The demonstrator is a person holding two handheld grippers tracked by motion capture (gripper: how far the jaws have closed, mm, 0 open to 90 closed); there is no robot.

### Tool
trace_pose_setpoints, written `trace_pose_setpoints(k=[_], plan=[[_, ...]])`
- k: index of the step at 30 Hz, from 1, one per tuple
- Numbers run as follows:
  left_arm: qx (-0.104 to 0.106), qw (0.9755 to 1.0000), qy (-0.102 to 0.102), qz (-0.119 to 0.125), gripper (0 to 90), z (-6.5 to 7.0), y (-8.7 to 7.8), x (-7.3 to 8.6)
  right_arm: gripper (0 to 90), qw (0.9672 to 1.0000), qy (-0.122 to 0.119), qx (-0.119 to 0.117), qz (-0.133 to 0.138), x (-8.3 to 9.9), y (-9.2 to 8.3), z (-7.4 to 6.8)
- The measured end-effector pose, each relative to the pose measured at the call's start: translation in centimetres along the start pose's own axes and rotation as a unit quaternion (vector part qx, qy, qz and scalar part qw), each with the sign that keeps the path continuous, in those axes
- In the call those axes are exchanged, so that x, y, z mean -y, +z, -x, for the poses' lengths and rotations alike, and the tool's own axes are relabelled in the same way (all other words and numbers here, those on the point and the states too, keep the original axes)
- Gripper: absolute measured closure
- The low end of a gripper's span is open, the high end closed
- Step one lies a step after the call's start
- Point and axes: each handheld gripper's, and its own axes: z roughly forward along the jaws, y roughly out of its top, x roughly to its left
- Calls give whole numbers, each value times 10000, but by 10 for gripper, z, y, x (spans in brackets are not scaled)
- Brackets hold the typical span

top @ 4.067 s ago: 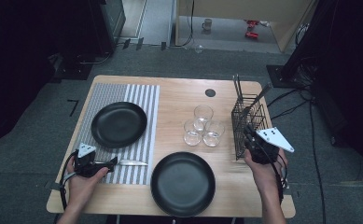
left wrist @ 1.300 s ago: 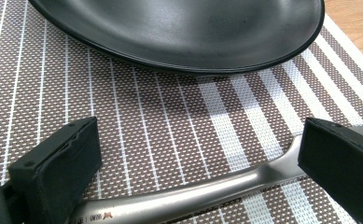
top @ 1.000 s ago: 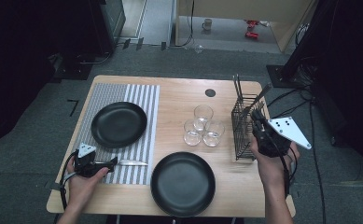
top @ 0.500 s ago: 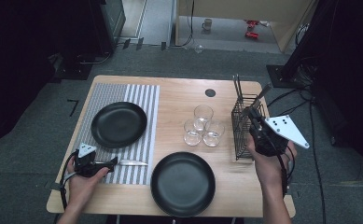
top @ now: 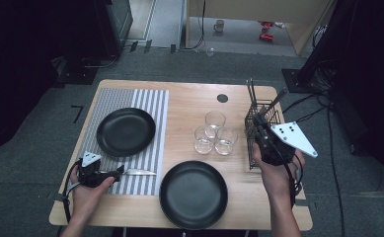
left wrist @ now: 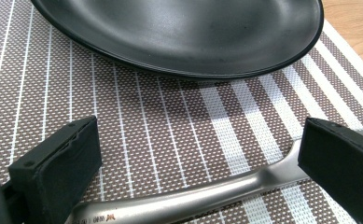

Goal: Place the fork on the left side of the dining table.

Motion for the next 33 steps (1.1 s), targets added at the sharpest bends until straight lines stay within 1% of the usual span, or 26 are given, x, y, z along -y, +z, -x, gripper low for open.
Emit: trace_pose_setpoints(k=[4,10,15,17,20,22,23,25,29,33], plan=[[-14,10000,8,21,0,1,0,0,875,10000,-27,-67,7,0,1,-5],[-64,9999,145,24,0,4,0,-1,875,9998,-6,-171,41,0,3,-11],[-52,9999,143,53,0,6,-1,-2,875,9997,17,-234,76,-1,3,-15],[-1,9999,124,77,0,7,-1,-3,875,9996,22,-269,86,-1,4,-17],[12,9997,192,123,0,12,-3,-5,875,9994,9,-323,98,-1,4,-20],[46,9996,209,157,0,16,-4,-7,875,9993,10,-364,105,-1,5,-23],[105,9996,165,180,0,17,-5,-8,875,9992,-7,-379,112,-1,5,-24],[309,9993,-4,229,0,19,-7,-11,875,9991,14,-406,107,-2,5,-26],[414,9986,22,318,0,26,-12,-17,875,9990,1,-443,114,-3,6,-29],[464,9982,94,372,0,34,-12,-22,875,9987,0,-479,142,-6,6,-32]])
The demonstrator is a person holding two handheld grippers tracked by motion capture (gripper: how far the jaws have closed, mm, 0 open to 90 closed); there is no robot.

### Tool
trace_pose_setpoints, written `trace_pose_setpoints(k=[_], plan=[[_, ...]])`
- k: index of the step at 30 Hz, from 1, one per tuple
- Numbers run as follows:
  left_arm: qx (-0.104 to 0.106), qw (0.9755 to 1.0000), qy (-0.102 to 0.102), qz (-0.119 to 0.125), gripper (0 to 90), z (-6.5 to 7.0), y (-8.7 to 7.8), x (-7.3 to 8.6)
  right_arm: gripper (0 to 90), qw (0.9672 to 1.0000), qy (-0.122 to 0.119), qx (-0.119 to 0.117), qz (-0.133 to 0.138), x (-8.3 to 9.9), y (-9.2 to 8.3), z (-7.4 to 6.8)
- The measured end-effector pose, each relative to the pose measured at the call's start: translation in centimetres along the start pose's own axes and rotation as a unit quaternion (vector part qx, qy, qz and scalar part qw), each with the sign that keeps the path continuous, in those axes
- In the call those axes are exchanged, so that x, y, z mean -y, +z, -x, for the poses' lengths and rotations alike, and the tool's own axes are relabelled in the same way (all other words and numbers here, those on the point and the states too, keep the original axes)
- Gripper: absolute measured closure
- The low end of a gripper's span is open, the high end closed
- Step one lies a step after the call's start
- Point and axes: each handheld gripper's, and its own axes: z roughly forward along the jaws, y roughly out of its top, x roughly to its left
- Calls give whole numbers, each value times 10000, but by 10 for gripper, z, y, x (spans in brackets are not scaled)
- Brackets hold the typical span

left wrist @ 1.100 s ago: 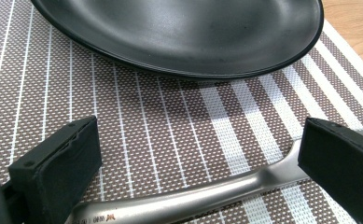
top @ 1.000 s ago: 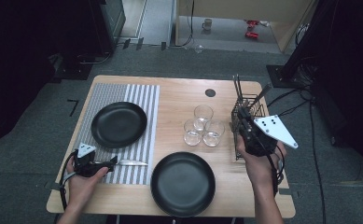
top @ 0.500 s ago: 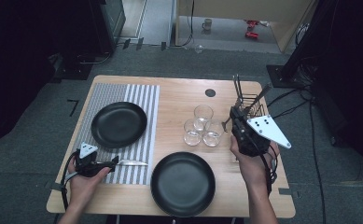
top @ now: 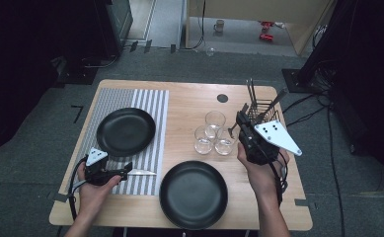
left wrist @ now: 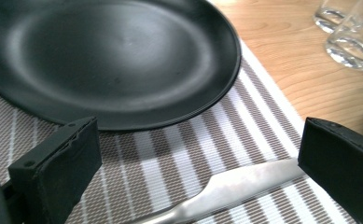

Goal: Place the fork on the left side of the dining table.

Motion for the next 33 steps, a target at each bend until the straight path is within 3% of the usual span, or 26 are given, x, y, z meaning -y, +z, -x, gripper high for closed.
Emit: trace_pose_setpoints(k=[10,33], plan=[[123,9996,248,85,0,20,3,-14,875,9999,26,-145,37,-3,3,-11],[384,9976,481,331,0,51,12,-37,875,9988,-18,-490,-35,0,15,-42]])
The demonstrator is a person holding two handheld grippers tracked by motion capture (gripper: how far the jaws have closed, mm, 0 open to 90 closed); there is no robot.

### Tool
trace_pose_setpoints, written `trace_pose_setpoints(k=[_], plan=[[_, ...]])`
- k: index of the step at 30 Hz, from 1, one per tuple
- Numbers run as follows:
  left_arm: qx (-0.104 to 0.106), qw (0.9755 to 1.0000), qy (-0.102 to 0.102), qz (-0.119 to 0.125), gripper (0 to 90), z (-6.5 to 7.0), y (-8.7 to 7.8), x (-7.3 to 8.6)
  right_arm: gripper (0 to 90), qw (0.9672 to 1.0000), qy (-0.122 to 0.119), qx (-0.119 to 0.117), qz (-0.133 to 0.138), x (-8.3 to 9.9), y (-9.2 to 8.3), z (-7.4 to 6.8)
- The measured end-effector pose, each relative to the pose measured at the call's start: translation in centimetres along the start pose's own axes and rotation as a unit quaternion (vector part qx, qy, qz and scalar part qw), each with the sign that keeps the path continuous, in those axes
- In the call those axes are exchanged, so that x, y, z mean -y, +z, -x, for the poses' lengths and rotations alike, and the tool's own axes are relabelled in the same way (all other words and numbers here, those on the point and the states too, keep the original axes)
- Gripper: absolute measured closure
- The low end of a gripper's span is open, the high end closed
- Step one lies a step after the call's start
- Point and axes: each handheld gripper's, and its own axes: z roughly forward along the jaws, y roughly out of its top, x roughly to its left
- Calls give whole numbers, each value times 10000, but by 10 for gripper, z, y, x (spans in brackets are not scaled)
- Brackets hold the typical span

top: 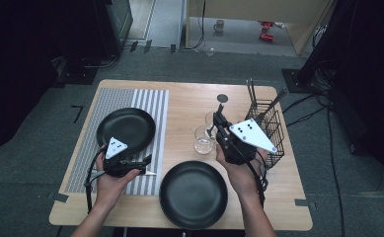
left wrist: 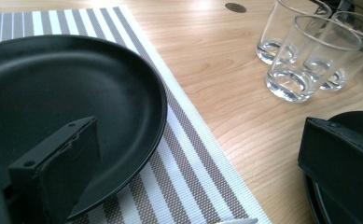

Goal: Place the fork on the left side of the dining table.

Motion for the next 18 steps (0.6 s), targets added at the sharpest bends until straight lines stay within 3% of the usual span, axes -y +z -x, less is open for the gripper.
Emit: trace_pose_setpoints(k=[18], plan=[[210,9995,139,171,0,20,8,-18,875,9999,-14,-133,-4,0,4,-11]])
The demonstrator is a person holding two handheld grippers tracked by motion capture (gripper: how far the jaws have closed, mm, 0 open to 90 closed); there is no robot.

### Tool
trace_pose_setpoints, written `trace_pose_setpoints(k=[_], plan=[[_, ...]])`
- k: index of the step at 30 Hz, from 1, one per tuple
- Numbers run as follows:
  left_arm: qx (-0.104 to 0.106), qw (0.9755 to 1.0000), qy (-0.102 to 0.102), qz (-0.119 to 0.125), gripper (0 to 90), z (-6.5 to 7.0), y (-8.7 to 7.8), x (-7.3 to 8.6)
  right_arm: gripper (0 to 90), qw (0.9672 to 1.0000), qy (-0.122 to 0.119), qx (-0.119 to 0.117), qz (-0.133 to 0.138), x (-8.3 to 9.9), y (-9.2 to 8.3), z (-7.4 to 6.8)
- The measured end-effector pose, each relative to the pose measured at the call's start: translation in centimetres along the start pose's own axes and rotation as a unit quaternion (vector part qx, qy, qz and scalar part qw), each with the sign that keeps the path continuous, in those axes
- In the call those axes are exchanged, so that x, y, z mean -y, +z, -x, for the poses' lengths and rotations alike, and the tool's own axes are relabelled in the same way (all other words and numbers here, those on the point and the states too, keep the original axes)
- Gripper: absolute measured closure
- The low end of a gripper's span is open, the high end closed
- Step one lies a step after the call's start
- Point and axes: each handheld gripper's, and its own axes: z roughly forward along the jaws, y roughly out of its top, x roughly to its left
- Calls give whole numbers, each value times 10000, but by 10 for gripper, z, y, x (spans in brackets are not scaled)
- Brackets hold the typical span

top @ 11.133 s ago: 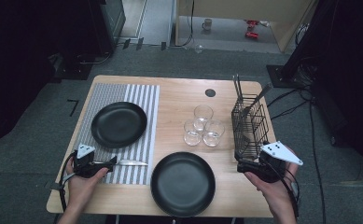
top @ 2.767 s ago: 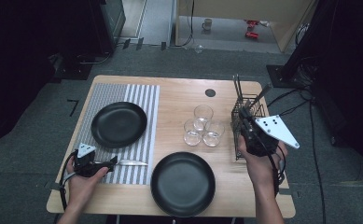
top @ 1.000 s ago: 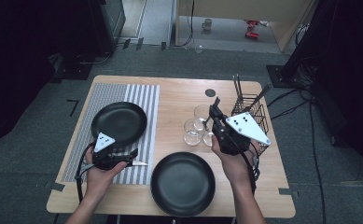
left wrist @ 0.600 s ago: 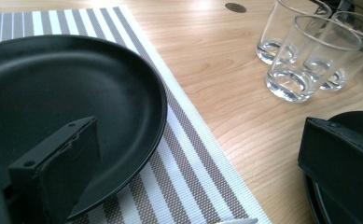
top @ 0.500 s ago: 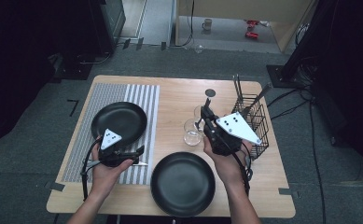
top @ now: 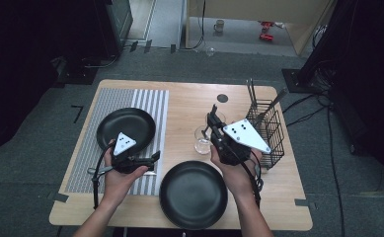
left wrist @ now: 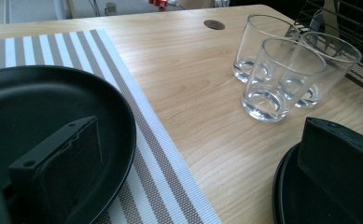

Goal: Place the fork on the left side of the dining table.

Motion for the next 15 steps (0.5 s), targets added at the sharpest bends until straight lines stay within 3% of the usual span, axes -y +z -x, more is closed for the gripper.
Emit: trace_pose_setpoints(k=[15], plan=[[133,9998,142,63,0,12,5,-11,875,9999,-33,-155,8,-1,6,-13]])
